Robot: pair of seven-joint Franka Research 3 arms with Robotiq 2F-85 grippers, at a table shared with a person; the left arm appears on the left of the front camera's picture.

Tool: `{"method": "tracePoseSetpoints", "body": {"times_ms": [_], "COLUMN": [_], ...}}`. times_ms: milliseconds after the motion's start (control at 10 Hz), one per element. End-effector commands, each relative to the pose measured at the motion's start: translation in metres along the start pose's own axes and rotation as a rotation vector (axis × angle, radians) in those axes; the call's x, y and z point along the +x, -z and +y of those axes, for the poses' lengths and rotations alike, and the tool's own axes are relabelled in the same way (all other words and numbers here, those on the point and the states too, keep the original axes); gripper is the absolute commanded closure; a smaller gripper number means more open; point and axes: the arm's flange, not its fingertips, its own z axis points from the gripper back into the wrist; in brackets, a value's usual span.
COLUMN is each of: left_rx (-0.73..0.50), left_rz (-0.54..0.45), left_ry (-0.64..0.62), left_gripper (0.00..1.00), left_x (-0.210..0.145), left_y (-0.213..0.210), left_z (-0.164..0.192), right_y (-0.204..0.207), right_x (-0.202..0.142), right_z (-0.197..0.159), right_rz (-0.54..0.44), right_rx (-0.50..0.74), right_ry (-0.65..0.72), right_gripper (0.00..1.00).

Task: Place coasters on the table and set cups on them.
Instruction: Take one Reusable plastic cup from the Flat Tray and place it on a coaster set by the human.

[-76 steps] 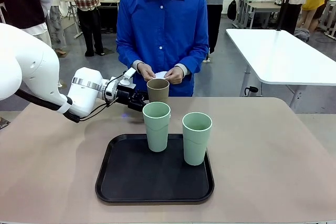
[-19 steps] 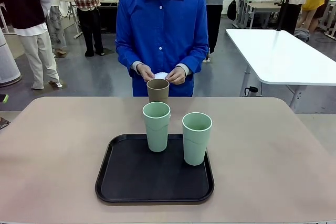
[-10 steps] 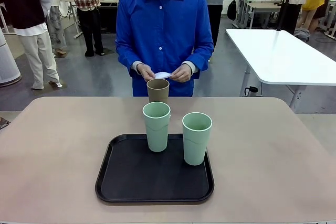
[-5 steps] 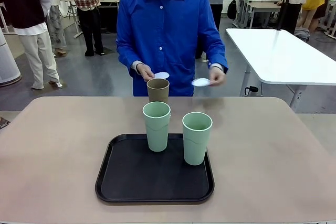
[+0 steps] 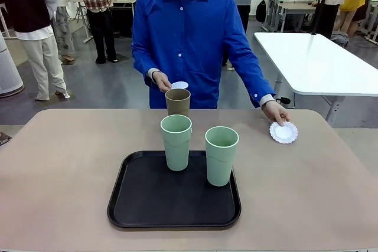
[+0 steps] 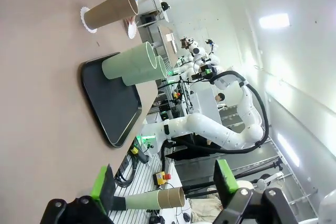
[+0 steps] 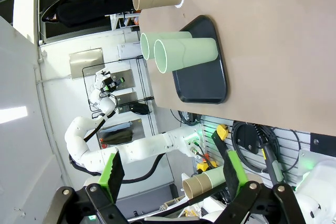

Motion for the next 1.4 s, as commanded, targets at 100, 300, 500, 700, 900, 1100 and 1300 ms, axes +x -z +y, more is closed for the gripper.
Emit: {"method": "tracePoseSetpoints", "body": {"times_ms": [100,300,500,700,900,1100,1300], "left_rx": [-0.002,-0.002,-0.002,-0.002,-0.002,-0.002,-0.002], "left_rz": [-0.003,-0.003,-0.003,-0.003,-0.003,-0.003,-0.003], "left_ry": [0.007,0.007,0.007,0.007,0.007,0.007,0.007], "left_gripper": [0.0,0.0,0.0,0.0,0.0,0.0,0.0], "left_x": [0.001,0.001,0.001,0.001,0.001,0.001,0.001], "left_y": [-0.003,-0.003,-0.003,-0.003,-0.003,-0.003,-0.003], "left_z": [-0.001,-0.001,-0.001,-0.001,-0.001,-0.001,-0.001], "right_y": [0.0,0.0,0.0,0.0,0.004,0.015,0.038], "right_x": [0.0,0.0,0.0,0.0,0.019,0.062,0.09], "right_z": [0.002,0.002,0.002,0.002,0.018,0.067,0.118], "right_rz": [0.002,0.002,0.002,0.002,-0.048,0.042,0.055], "right_rx": [0.022,0.022,0.022,0.022,-0.119,-0.293,-0.528], "right_ry": [-0.009,-0.009,-0.009,-0.009,-0.066,-0.255,-0.481], "right_gripper": [0.0,0.0,0.0,0.0,0.0,0.0,0.0]}}
